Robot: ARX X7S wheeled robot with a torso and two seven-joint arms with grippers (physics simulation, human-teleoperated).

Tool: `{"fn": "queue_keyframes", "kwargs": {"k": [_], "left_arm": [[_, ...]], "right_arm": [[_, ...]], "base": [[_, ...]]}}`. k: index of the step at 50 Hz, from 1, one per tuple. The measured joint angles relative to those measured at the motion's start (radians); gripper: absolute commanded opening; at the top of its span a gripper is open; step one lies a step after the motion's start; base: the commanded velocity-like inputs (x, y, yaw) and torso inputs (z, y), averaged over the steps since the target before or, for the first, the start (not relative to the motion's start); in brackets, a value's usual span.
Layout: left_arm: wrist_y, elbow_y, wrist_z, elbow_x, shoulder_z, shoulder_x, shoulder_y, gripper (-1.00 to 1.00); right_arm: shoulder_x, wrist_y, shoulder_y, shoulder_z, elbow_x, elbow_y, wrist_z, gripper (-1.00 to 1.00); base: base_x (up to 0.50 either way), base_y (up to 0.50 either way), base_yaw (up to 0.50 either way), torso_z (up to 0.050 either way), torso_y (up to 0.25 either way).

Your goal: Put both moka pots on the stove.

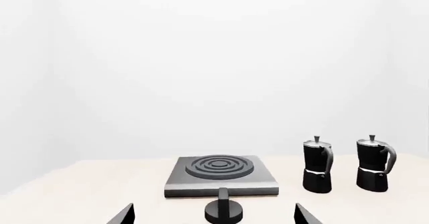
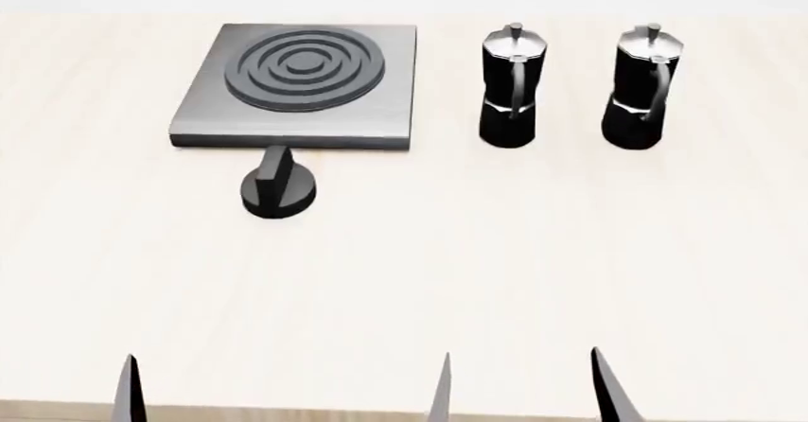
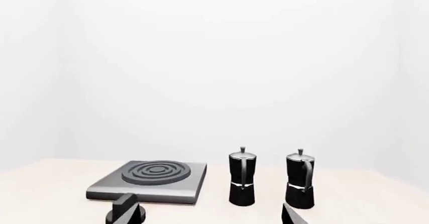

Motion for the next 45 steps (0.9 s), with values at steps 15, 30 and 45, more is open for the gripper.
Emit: {"fn": "queue_keyframes", "kwargs": {"k": [15, 30, 45], "left_arm": [[0.004, 0.004, -0.02, 0.001, 0.017, -0.014, -0.001, 1.0], [0.011, -0.024, -0.038, -0.004, 0.027, -0.025, -0.013, 1.0], [0.014, -0.035, -0.052, -0.008, 0.039, -0.036, -0.02, 1.0]], "right_arm": [[0.016, 0.012, 0.001, -0.015, 0.004, -0.015, 0.018, 1.0], [0.028, 0.012, 0.007, -0.025, 0.014, -0.005, 0.032, 1.0], [0.04, 0.009, 0.014, -0.03, 0.026, 0.01, 0.044, 1.0]], "base": [[0.19, 0.0, 0.0, 0.0, 0.0], [0.19, 0.0, 0.0, 0.0, 0.0], [0.19, 0.0, 0.0, 0.0, 0.0]]}}
